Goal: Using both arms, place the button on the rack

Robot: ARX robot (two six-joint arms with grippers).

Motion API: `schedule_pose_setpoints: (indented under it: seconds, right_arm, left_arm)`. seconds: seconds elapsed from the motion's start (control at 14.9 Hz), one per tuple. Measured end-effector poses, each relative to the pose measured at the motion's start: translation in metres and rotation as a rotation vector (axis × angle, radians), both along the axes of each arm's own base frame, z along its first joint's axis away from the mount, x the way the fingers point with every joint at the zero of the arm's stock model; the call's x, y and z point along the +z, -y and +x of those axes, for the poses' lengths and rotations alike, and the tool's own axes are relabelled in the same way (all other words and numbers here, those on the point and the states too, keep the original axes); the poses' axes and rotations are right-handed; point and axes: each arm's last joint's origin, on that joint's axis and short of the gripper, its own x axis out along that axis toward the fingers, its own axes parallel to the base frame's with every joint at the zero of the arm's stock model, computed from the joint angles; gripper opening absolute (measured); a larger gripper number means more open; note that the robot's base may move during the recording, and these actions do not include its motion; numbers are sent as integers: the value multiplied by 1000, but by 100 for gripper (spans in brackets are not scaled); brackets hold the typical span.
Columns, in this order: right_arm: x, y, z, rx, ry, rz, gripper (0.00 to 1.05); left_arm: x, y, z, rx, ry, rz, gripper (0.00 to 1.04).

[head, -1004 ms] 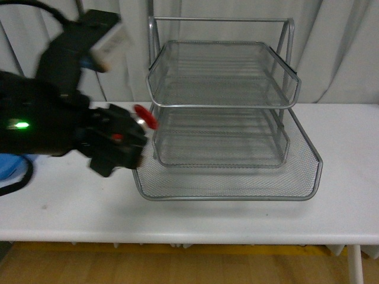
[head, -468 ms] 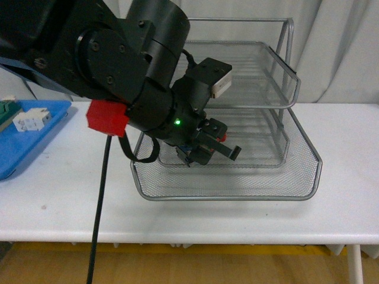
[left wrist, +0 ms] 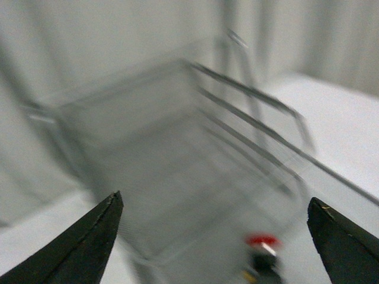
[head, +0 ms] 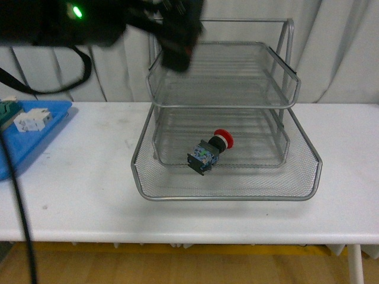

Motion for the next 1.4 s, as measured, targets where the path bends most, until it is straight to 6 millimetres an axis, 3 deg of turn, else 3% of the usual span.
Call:
schedule_pose_setpoints:
  seconds: [0.07, 0.2, 0.27, 0.33, 0.47, 0.54, 0.67, 1.07, 1.2, 1.4]
  right_arm:
    - [0, 0, 0, 3, 2, 0, 98]
    - [0, 0, 0, 3, 0, 0, 98]
    - [0, 0, 0, 3, 0, 0, 98]
    - [0, 0, 0, 3, 0, 0, 98]
    - [0, 0, 0, 3, 1, 0, 98]
    - [0, 0, 0, 3, 0, 0, 98]
    - [0, 0, 0, 3, 1, 0, 98]
    - [0, 0, 0, 3, 1, 0, 98]
    - [0, 0, 0, 3, 0, 0, 98]
    - [0, 0, 0, 3, 1, 0, 98]
  left_arm:
    - [5, -11, -10, 184, 77, -85, 83]
    - [-30, -44, -41, 453, 53, -159, 62]
    - [-44, -64, -58, 502, 23, -166, 47]
    - [-42, -76, -73, 509, 50, -190, 34]
    - [-42, -91, -95, 500, 71, -217, 13]
    - [-51, -98, -107, 495, 41, -207, 2]
    - [-56, -111, -129, 505, 43, -208, 2]
    - [-66, -124, -160, 498, 74, -219, 2]
    - [-78, -135, -171, 498, 13, -202, 2]
    - [-70, -136, -181, 495, 50, -212, 2]
